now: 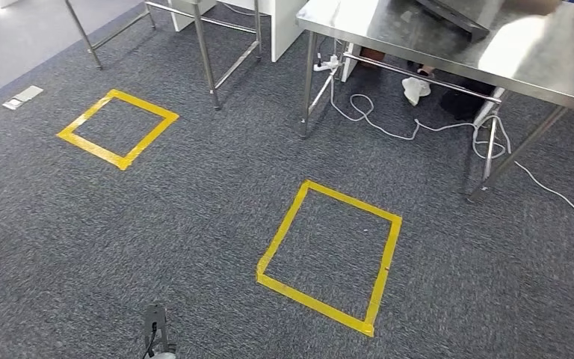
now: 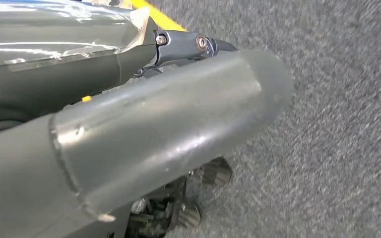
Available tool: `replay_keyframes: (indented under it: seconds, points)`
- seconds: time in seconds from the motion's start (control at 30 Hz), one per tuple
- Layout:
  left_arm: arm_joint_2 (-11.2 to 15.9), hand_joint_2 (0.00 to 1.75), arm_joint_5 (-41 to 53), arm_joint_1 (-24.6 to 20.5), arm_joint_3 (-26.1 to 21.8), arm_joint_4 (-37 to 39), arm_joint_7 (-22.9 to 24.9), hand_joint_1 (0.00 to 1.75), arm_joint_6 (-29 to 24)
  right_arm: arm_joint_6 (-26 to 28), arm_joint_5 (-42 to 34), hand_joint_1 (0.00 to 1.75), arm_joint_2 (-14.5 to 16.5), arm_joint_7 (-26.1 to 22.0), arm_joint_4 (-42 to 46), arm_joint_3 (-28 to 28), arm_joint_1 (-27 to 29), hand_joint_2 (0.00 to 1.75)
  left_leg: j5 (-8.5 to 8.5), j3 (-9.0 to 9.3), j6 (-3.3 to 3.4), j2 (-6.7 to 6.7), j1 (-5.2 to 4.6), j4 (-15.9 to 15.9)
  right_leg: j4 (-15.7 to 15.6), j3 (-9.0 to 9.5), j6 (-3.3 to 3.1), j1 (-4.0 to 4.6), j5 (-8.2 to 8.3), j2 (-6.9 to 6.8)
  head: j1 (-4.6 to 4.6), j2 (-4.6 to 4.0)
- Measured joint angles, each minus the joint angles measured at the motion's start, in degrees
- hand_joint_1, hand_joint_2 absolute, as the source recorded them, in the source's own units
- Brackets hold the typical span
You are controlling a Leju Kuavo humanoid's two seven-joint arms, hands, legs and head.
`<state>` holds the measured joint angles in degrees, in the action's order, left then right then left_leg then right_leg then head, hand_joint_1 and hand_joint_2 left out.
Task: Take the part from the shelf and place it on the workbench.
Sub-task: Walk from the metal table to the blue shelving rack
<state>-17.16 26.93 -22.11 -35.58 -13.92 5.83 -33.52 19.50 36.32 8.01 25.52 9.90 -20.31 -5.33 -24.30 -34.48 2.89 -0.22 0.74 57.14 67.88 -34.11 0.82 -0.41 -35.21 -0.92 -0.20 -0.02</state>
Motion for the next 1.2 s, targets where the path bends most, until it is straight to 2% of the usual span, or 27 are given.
replay_keyframes:
  seconds: [0.03, 0.07, 0.1, 0.17, 0.2, 0.23, 0.27, 0.33, 0.4, 0.43, 0.5, 0.53, 0.57, 0.6, 0.63, 0.7, 0.73, 0.77, 0.8, 0.87, 0.93, 1.0, 1.07, 1.1, 1.13, 1.17, 1.2]
  points:
    - [-0.03, 0.00, 0.18, -0.04, 0.11, 0.07, 0.45, 0.00, 0.35, -0.34, -0.07, 0.00, 0.01, -0.13, 0.00, 0.00, 0.08, 0.00, 0.07, -0.14, 0.05, -0.57, -0.02, 0.01, 3.48, -1.74, 0.04, -0.06, -1.23, 0.39, 0.08, 0.00]
    - [-0.06, 0.00, 0.35, -0.01, 0.27, 0.14, 0.83, 0.00, 0.59, -0.71, -0.15, 0.00, 0.00, -0.31, 0.00, 0.00, 0.13, 0.00, 0.13, -0.22, 0.04, -1.16, -0.04, 0.03, 5.33, -2.67, 0.33, -0.13, -1.60, 0.56, 0.09, 0.00]
    - [-0.06, 0.00, 0.45, 0.04, 0.45, 0.20, 1.12, 0.00, 0.74, -1.10, -0.24, 0.00, -0.02, -0.56, 0.00, 0.01, 0.14, 0.00, 0.20, -0.25, -0.02, -1.75, -0.05, 0.07, 4.89, -2.44, 0.81, -0.21, -0.97, 0.68, 0.09, 0.00]
    - [-0.09, 0.00, 0.61, 0.02, 0.84, 0.27, 1.48, 0.00, 0.96, -1.91, -0.34, 0.00, -0.15, -1.05, 0.00, 0.02, 0.10, 0.00, 0.33, -0.27, -0.27, -2.97, -0.03, 0.21, -2.16, 1.03, 1.97, -0.61, 2.41, 1.49, 0.10, 0.00]
    - [-0.10, 0.00, 0.68, -0.05, 0.97, 0.28, 1.60, 0.00, 1.04, -2.22, -0.34, 0.00, -0.23, -1.21, -0.01, 0.02, 0.12, 0.00, 0.36, -0.34, -0.49, -3.51, -0.14, 0.42, -6.14, 2.82, 2.22, -0.78, 3.99, 2.36, 0.14, 0.00]
    - [-0.12, 0.00, 0.73, -0.11, 1.09, 0.29, 1.71, 0.00, 1.08, -2.53, -0.32, 0.00, -0.30, -1.31, -0.01, 0.02, 0.16, 0.00, 0.40, -0.47, -0.76, -3.95, -0.25, 0.58, -9.03, 4.03, 2.19, -0.92, 5.10, 3.01, 0.16, 0.00]
    - [-0.13, 0.00, 0.77, -0.14, 1.17, 0.30, 1.83, 0.00, 1.09, -2.78, -0.28, 0.00, -0.34, -1.39, -0.01, 0.02, 0.18, 0.00, 0.46, -0.63, -1.08, -4.31, -0.34, 0.69, -10.36, 4.50, 1.92, -0.91, 5.63, 3.47, 0.15, 0.00]
    - [-0.12, 0.00, 0.84, -0.15, 1.27, 0.31, 2.03, 0.00, 1.09, -3.14, -0.13, 0.00, -0.37, -1.49, -0.01, 0.02, 0.17, 0.00, 0.75, -0.96, -1.81, -4.90, -0.29, 0.70, -10.55, 4.56, 1.08, -0.79, 6.02, 2.97, 0.12, 0.00]
    - [-0.11, 0.00, 0.85, -0.15, 1.30, 0.31, 2.14, 0.00, 1.08, -3.22, 0.01, 0.00, -0.33, -1.54, 0.00, 0.02, 0.10, 0.00, 0.10, -1.63, -2.35, -4.10, -0.11, 1.72, -10.61, 4.70, 0.27, -1.03, 6.43, 2.13, 0.02, 0.00]
    - [-0.10, 0.00, 0.85, -0.19, 1.32, 0.31, 2.17, 0.00, 1.07, -3.23, 0.04, 0.00, -0.30, -1.56, 0.00, 0.02, 0.10, 0.00, -1.18, -2.50, -2.55, -3.12, -0.06, 3.64, -10.71, 4.69, -0.24, -1.16, 6.59, 1.58, -0.17, 0.00]
    - [-0.10, 0.00, 0.85, -0.26, 1.35, 0.32, 2.21, 0.00, 1.07, -3.26, 0.06, 0.00, -0.27, -1.58, -0.01, 0.02, 0.19, 0.00, -4.99, -5.43, -2.92, -1.14, -0.02, 10.36, -10.72, 4.61, -0.91, -0.88, 6.65, 0.38, -0.48, 0.00]
    - [-0.10, 0.00, 0.85, -0.25, 1.36, 0.33, 2.23, 0.00, 1.07, -3.33, 0.10, 0.00, -0.29, -1.58, -0.02, 0.02, 0.23, 0.00, -6.53, -6.99, -3.11, -0.76, 0.04, 13.91, -10.71, 4.55, -1.11, -0.70, 6.64, -0.30, -0.54, 0.00]
    - [-0.10, 0.00, 0.84, -0.19, 1.36, 0.35, 2.30, 0.00, 1.07, -3.40, 0.16, 0.00, -0.33, -1.57, -0.02, 0.02, 0.25, 0.00, -7.20, -7.93, -3.23, -0.59, 0.09, 16.13, -10.71, 4.48, -1.13, -0.59, 6.62, -0.93, -0.53, 0.00]
    - [-0.08, 0.00, 0.84, -0.13, 1.35, 0.37, 2.45, 0.00, 1.07, -3.52, 0.31, 0.00, -0.36, -1.56, -0.02, 0.02, 0.23, 0.00, -6.86, -7.89, -3.31, -0.43, 0.14, 16.42, -10.70, 4.44, -1.15, -0.52, 6.60, -1.50, -0.55, 0.00]
    - [-0.05, 0.00, 0.82, -0.08, 1.34, 0.37, 2.74, 0.00, 1.08, -3.71, 0.51, 0.00, -0.38, -1.54, -0.02, 0.02, 0.18, 0.00, -5.66, -6.77, -3.32, -0.12, 0.21, 14.68, -10.69, 4.45, -1.15, -0.49, 6.58, -2.04, -0.55, 0.00]
    - [0.07, 0.00, 0.76, -0.15, 1.33, 0.37, 3.73, 0.00, 1.27, -4.07, 1.03, 0.00, -0.38, -1.54, -0.02, 0.01, -0.03, 0.00, -2.68, -2.52, -3.18, 1.98, 0.14, 7.39, -10.63, 4.55, -1.02, -0.23, 6.46, -2.93, -0.60, 0.00]
    - [0.13, 0.00, 0.72, -0.29, 1.32, 0.38, 4.32, 0.00, 1.45, -4.19, 1.26, 0.00, -0.38, -1.55, -0.02, 0.01, -0.13, 0.00, -1.82, -0.83, -2.93, 3.00, 0.01, 4.28, -10.59, 4.56, -0.86, 0.03, 6.35, -3.34, -0.58, 0.00]
    - [0.20, 0.00, 0.69, -0.41, 1.32, 0.40, 4.93, 0.00, 1.62, -4.28, 1.47, 0.00, -0.38, -1.57, -0.02, -0.01, -0.22, 0.00, -1.51, 0.10, -2.64, 3.74, -0.20, 2.39, -10.57, 4.54, -0.68, 0.29, 6.27, -3.78, -0.49, 0.00]
    - [0.28, 0.00, 0.67, -0.50, 1.31, 0.48, 5.57, 0.00, 1.78, -4.44, 1.64, 0.00, -0.39, -1.58, -0.02, -0.02, -0.29, 0.00, -1.61, 0.27, -2.31, 3.80, -0.46, 1.70, -10.59, 4.49, -0.49, 0.50, 6.21, -4.29, -0.40, 0.00]
    - [0.55, 0.00, 0.66, -0.43, 1.28, 0.70, 6.78, 0.00, 2.04, -4.92, 1.93, 0.00, -0.40, -1.60, -0.02, -0.06, -0.44, 0.00, -1.27, 0.10, -1.44, 2.62, -0.55, 1.33, -10.51, 4.39, 0.01, 0.62, 6.03, -5.10, -0.21, 0.00]
    - [0.80, 0.00, 0.67, -0.34, 1.26, 0.88, 7.63, 0.00, 2.29, -5.22, 2.08, 0.00, -0.41, -1.68, -0.01, -0.09, -0.51, 0.00, -0.74, 0.17, -0.54, 1.58, -0.38, 0.74, -8.35, 3.51, 0.28, 0.45, 4.59, -3.39, -0.19, 0.00]
    - [0.87, 0.00, 0.71, -0.36, 1.25, 1.03, 8.06, 0.00, 2.40, -5.26, 2.11, 0.00, -0.44, -1.86, -0.01, -0.09, -0.38, 0.00, -0.38, 0.03, 0.08, 0.45, -0.27, 0.49, -1.72, 0.44, -0.11, 0.10, 1.41, -0.62, -0.01, 0.00]
    - [0.89, 0.00, 0.69, -0.16, 1.23, 1.20, 8.25, 0.00, 2.44, -5.26, 2.08, 0.00, -0.51, -2.05, -0.02, -0.09, -0.20, 0.00, -0.22, -0.18, 0.28, -0.85, -0.24, 0.52, 5.13, -2.98, -0.15, -0.04, -0.94, 0.31, 0.13, 0.00]
    - [0.91, 0.00, 0.68, 0.03, 1.22, 1.27, 8.31, 0.00, 2.44, -5.25, 2.07, 0.00, -0.55, -2.11, -0.01, -0.09, -0.18, 0.00, -0.17, -0.22, 0.26, -1.47, -0.23, 0.54, 6.02, -3.47, 0.20, -0.13, -0.86, 0.40, 0.13, 0.00]
    - [0.92, 0.00, 0.66, 0.20, 1.20, 1.30, 8.35, 0.00, 2.44, -5.25, 2.05, 0.00, -0.57, -2.16, -0.01, -0.09, -0.19, 0.00, -0.11, -0.22, 0.17, -2.11, -0.20, 0.58, 4.58, -2.81, 0.72, -0.28, 0.14, 0.51, 0.13, 0.00]
    - [0.94, 0.00, 0.66, 0.29, 1.19, 1.32, 8.38, 0.00, 2.44, -5.25, 2.05, 0.00, -0.60, -2.20, -0.01, -0.09, -0.21, 0.00, -0.04, -0.21, 0.02, -2.74, -0.17, 0.63, 1.23, -1.21, 1.32, -0.54, 1.75, 0.89, 0.14, 0.00]
    - [0.95, 0.00, 0.66, 0.30, 1.19, 1.33, 8.41, 0.00, 2.44, -5.25, 2.05, 0.00, -0.61, -2.20, -0.01, -0.09, -0.19, 0.00, 0.02, -0.28, -0.21, -3.36, -0.20, 0.74, -2.91, 0.67, 1.85, -0.87, 3.38, 1.94, 0.16, 0.00]
